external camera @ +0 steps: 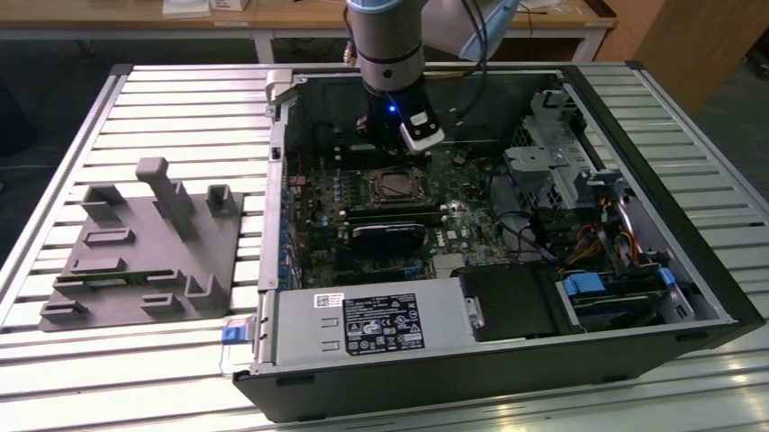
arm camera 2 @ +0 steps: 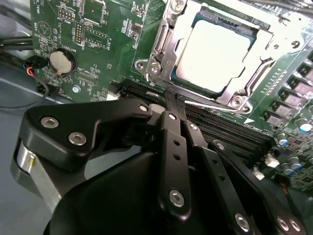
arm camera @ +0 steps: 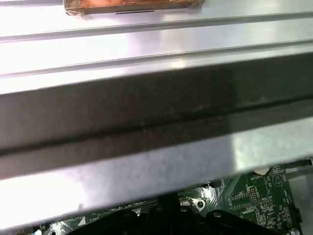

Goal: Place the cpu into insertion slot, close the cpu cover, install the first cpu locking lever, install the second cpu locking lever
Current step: 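Install the first cpu locking lever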

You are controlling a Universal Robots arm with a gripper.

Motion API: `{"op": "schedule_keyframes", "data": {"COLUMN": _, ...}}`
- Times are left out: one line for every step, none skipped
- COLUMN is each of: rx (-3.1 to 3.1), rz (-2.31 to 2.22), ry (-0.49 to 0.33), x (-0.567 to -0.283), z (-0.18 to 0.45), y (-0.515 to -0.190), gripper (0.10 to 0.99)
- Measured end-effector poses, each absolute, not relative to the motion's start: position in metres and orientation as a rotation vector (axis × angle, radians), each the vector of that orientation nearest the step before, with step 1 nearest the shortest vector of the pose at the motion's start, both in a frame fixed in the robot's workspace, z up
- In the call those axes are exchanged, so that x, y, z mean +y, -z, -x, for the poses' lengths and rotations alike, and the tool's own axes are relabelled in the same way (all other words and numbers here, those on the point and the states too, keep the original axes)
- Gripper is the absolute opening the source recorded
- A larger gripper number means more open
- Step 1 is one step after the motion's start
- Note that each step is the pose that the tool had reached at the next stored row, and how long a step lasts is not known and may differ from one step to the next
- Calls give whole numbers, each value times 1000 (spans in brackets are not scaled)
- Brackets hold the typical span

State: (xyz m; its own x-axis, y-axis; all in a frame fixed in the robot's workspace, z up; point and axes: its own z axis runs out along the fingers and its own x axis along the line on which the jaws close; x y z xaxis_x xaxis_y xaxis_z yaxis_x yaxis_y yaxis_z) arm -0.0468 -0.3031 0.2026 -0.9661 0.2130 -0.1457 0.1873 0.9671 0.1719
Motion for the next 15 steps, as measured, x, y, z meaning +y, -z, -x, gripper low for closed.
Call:
{"op": "schedule_keyframes", "data": {"rx": 2952, "rz": -309, "ry": -234, "x": -302, "z": 47, "y": -202, "gripper": 106}}
{"op": "schedule_keyframes", "data": {"rx": 2951, "rz": -314, "ry": -234, "x": -301, "z": 47, "y": -202, "gripper": 106}}
{"op": "schedule_keyframes", "data": {"rx": 2951, "rz": -318, "ry": -234, "x": -300, "z": 47, "y": -202, "gripper": 106}}
{"op": "schedule_keyframes", "data": {"rx": 2950, "rz": -322, "ry": -233, "x": -299, "z": 47, "y": -202, "gripper": 106}}
{"op": "schedule_keyframes", "data": {"rx": 2950, "rz": -326, "ry": -233, "x": -298, "z": 47, "y": -201, "gripper": 106}}
{"op": "schedule_keyframes", "data": {"rx": 2949, "rz": -330, "ry": -233, "x": -298, "z": 47, "y": -201, "gripper": 106}}
{"op": "schedule_keyframes", "data": {"rx": 2948, "rz": -334, "ry": -232, "x": -298, "z": 47, "y": -201, "gripper": 106}}
{"op": "schedule_keyframes", "data": {"rx": 2947, "rz": -339, "ry": -232, "x": -297, "z": 47, "y": -201, "gripper": 106}}
{"op": "schedule_keyframes", "data": {"rx": 2947, "rz": -344, "ry": -231, "x": -297, "z": 48, "y": -201, "gripper": 106}}
{"op": "schedule_keyframes", "data": {"rx": 2946, "rz": -348, "ry": -231, "x": -297, "z": 48, "y": -201, "gripper": 106}}
{"op": "schedule_keyframes", "data": {"rx": 2945, "rz": -354, "ry": -230, "x": -297, "z": 49, "y": -200, "gripper": 106}}
{"op": "schedule_keyframes", "data": {"rx": 2944, "rz": -360, "ry": -230, "x": -297, "z": 50, "y": -200, "gripper": 106}}
{"op": "schedule_keyframes", "data": {"rx": 2943, "rz": -366, "ry": -229, "x": -297, "z": 51, "y": -200, "gripper": 106}}
{"op": "schedule_keyframes", "data": {"rx": 2942, "rz": -372, "ry": -229, "x": -297, "z": 51, "y": -200, "gripper": 106}}
{"op": "schedule_keyframes", "data": {"rx": 2940, "rz": -380, "ry": -228, "x": -297, "z": 52, "y": -199, "gripper": 106}}
